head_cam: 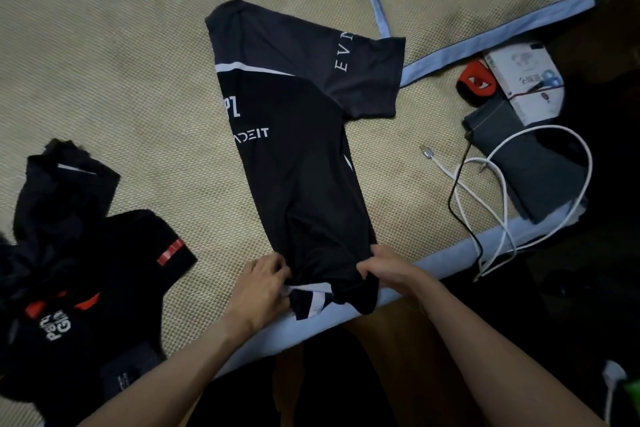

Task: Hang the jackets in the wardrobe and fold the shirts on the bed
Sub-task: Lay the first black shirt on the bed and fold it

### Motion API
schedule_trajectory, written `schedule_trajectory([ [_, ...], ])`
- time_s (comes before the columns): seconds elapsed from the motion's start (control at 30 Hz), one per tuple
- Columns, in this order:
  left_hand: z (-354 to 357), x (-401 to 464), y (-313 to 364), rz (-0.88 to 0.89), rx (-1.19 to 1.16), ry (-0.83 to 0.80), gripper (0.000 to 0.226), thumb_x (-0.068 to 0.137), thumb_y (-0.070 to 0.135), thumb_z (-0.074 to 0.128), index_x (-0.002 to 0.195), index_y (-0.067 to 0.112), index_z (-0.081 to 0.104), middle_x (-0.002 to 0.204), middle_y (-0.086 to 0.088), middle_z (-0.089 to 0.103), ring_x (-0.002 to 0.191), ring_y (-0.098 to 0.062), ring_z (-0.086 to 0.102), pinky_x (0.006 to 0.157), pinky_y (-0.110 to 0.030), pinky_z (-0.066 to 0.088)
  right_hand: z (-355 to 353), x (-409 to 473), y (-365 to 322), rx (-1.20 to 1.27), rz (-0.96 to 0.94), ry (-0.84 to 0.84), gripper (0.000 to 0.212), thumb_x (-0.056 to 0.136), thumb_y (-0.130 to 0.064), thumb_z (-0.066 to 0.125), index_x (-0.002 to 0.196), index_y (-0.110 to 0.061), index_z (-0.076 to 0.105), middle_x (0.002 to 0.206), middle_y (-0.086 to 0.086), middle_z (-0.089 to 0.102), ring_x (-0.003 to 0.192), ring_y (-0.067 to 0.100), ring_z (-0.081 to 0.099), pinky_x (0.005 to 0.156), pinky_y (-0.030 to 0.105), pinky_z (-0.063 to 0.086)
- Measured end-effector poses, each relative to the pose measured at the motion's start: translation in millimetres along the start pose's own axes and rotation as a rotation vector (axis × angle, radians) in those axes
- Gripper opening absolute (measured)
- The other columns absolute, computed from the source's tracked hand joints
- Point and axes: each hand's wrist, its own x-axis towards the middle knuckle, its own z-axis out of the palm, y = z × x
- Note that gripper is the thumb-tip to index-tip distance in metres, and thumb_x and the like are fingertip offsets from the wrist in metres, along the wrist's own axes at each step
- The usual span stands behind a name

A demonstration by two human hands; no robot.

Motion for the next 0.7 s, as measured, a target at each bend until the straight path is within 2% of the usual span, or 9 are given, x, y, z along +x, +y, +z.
schedule_trajectory([
  [0.1,-17,-11,7,0.068,-0.043,-0.093,0.022,0.082,0.043,0.055,0.075,0.022,0.053,0.068,0.004,0.06,0.066,-0.021,0.064,0.058,-0.029,0.034,-3,-5,-9,0.002,-0.059,0.057,0.018,0.079,0.0,0.052,0.078,-0.018,0.056,0.076,-0.003,0.059,0.077,0.016,0.058,0.069,0.027,0.046],
  [0.2,-27,-41,17,-0.198,-0.357,-0.093,0.014,0.093,0.041,0.058,0.091,0.029,0.05,0.067,0.007,0.064,0.063,-0.016,0.064,0.058,-0.034,0.047,-5,-9,-15,-0.016,-0.224,0.194,0.021,0.095,-0.009,0.048,0.092,-0.024,0.063,0.09,-0.006,0.068,0.086,0.01,0.065,0.075,0.028,0.053],
  [0.3,-30,-65,29,-0.416,-0.498,0.027,0.021,0.093,0.032,0.061,0.08,0.031,0.044,0.059,0.005,0.063,0.053,-0.005,0.061,0.056,-0.024,0.046,-3,-6,-15,-0.027,-0.307,0.337,0.017,0.101,-0.018,0.048,0.108,-0.022,0.063,0.109,-0.005,0.07,0.102,0.013,0.066,0.091,0.038,0.055],
  [0.4,-18,-86,43,-0.425,-0.584,-0.113,0.023,0.094,0.028,0.063,0.085,0.042,0.047,0.071,0.015,0.064,0.067,0.006,0.062,0.062,-0.015,0.045,-2,-5,-10,-0.179,-0.292,0.39,0.013,0.102,-0.018,0.049,0.106,-0.016,0.061,0.103,-0.003,0.07,0.098,0.017,0.065,0.089,0.04,0.054],
  [0.47,-3,-96,45,-0.455,-0.599,-0.18,0.016,0.093,0.028,0.065,0.105,0.033,0.055,0.083,0.012,0.065,0.085,-0.006,0.068,0.071,-0.014,0.046,-3,-1,0,-0.302,-0.233,0.382,0.011,0.101,-0.015,0.05,0.102,-0.013,0.061,0.096,0.002,0.068,0.094,0.022,0.064,0.087,0.041,0.053],
  [0.53,4,-99,43,-0.5,-0.579,-0.188,0.022,0.092,0.026,0.066,0.112,0.023,0.058,0.08,0.005,0.064,0.082,-0.012,0.067,0.074,-0.019,0.049,-4,4,11,-0.319,-0.193,0.379,0.012,0.102,-0.013,0.052,0.106,-0.012,0.063,0.1,0.004,0.07,0.097,0.022,0.065,0.089,0.04,0.054],
  [0.6,-1,-97,44,-0.522,-0.609,-0.192,0.01,0.09,0.032,0.065,0.092,0.024,0.058,0.07,0.004,0.068,0.065,-0.005,0.067,0.064,-0.023,0.054,-3,8,16,-0.305,-0.199,0.397,0.013,0.102,-0.018,0.054,0.109,-0.014,0.064,0.102,0.003,0.072,0.098,0.022,0.066,0.09,0.04,0.055],
  [0.67,-1,-96,43,-0.519,-0.555,-0.188,0.025,0.092,0.042,0.058,0.079,0.021,0.056,0.067,0.001,0.07,0.054,-0.004,0.065,0.055,-0.027,0.053,-1,11,19,-0.308,-0.22,0.424,0.016,0.102,-0.023,0.057,0.109,-0.013,0.066,0.1,0.004,0.073,0.096,0.022,0.066,0.088,0.041,0.055],
  [0.7,-3,-96,42,-0.498,-0.484,-0.201,0.03,0.094,0.046,0.054,0.079,0.02,0.056,0.068,0.002,0.069,0.057,-0.004,0.064,0.058,-0.029,0.054,0,12,20,-0.309,-0.233,0.432,0.018,0.102,-0.025,0.058,0.108,-0.011,0.067,0.098,0.005,0.073,0.094,0.023,0.066,0.087,0.042,0.055],
])
